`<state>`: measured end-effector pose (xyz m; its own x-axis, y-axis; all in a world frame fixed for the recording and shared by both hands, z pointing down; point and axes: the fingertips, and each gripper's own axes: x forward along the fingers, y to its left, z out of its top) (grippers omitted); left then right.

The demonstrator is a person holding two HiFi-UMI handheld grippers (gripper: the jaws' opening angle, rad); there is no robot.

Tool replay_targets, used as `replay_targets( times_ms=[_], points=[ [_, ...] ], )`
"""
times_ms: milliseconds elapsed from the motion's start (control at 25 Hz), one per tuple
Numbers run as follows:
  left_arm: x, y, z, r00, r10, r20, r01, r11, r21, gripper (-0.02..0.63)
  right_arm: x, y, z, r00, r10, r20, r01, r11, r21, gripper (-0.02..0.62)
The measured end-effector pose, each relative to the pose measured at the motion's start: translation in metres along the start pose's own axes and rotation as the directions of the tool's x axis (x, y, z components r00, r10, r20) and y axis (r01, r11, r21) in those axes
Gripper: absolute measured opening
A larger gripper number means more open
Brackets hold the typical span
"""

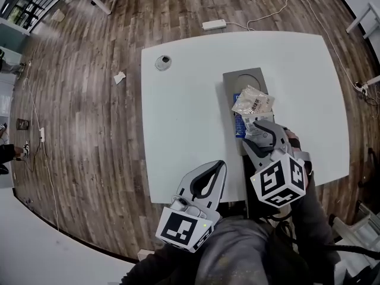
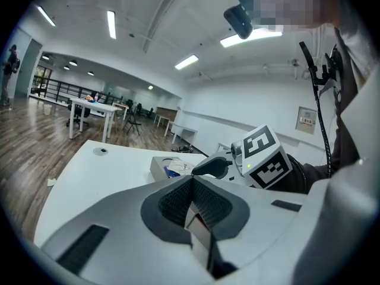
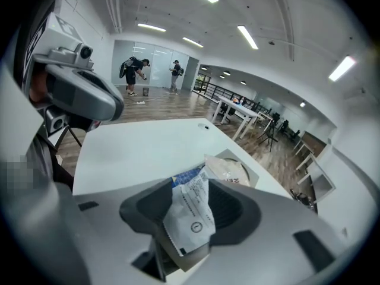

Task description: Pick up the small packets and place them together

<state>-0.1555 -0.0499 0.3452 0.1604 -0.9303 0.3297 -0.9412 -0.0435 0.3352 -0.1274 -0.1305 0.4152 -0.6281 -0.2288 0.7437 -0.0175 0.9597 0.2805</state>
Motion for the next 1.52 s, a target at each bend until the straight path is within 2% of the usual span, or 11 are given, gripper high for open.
replay_targets(
  times_ms=[160, 360, 520, 720, 880, 960, 1080, 1200, 1520],
  points=[
    [-0.007, -0.005, 0.004, 1.0, 0.006, 0.012, -0.006, 1.0, 0.009, 0.003, -0.014, -0.005, 0.007, 0.999, -0.033, 0.035, 0.033, 0.999, 0.014, 0.187],
    [-0.014, -0.022, 0.004, 0.999, 0.002, 0.038, -0.003, 1.0, 0.03, 0.003, -0.046, -0.012, 0.006, 0.99, -0.119, 0.075, 0.118, 0.993, 0.015, 0.187],
    [-0.023, -0.05, 0.005, 0.998, -0.022, 0.065, 0.018, 0.999, 0.049, 0.003, -0.078, -0.009, -0.012, 0.983, -0.169, 0.066, 0.168, 0.986, 0.023, 0.187],
    [-0.04, -0.089, -0.009, 0.996, -0.047, 0.081, 0.042, 0.997, 0.063, 0.003, -0.105, 0.026, -0.047, 0.985, -0.171, 0.035, 0.17, 0.985, 0.022, 0.179],
    [-0.054, -0.104, -0.021, 0.996, -0.042, 0.083, 0.038, 0.998, 0.058, 0.003, -0.107, 0.063, -0.064, 0.99, -0.138, 0.028, 0.138, 0.99, 0.004, 0.015],
    [-0.06, -0.103, -0.022, 0.996, -0.03, 0.087, 0.025, 0.998, 0.056, 0.003, -0.1, 0.077, -0.066, 0.994, -0.11, 0.012, 0.11, 0.994, -0.025, 0.006],
    [-0.064, -0.093, -0.019, 0.996, -0.006, 0.093, 0.001, 0.999, 0.052, 0.003, -0.081, 0.081, -0.069, 0.992, -0.116, -0.055, 0.109, 0.987, -0.115, 0.006],
    [-0.064, -0.077, -0.014, 0.996, 0.018, 0.091, -0.022, 0.999, 0.042, 0.003, -0.057, 0.073, -0.076, 0.978, -0.138, -0.156, 0.103, 0.971, -0.214, 0.006],
    [-0.047, -0.02, -0.016, 0.997, 0.058, 0.042, -0.057, 0.998, -0.017, 0.003, 0.006, 0.062, -0.1, 0.92, -0.109, -0.376, -0.02, 0.946, -0.324, 0.006]
  ],
)
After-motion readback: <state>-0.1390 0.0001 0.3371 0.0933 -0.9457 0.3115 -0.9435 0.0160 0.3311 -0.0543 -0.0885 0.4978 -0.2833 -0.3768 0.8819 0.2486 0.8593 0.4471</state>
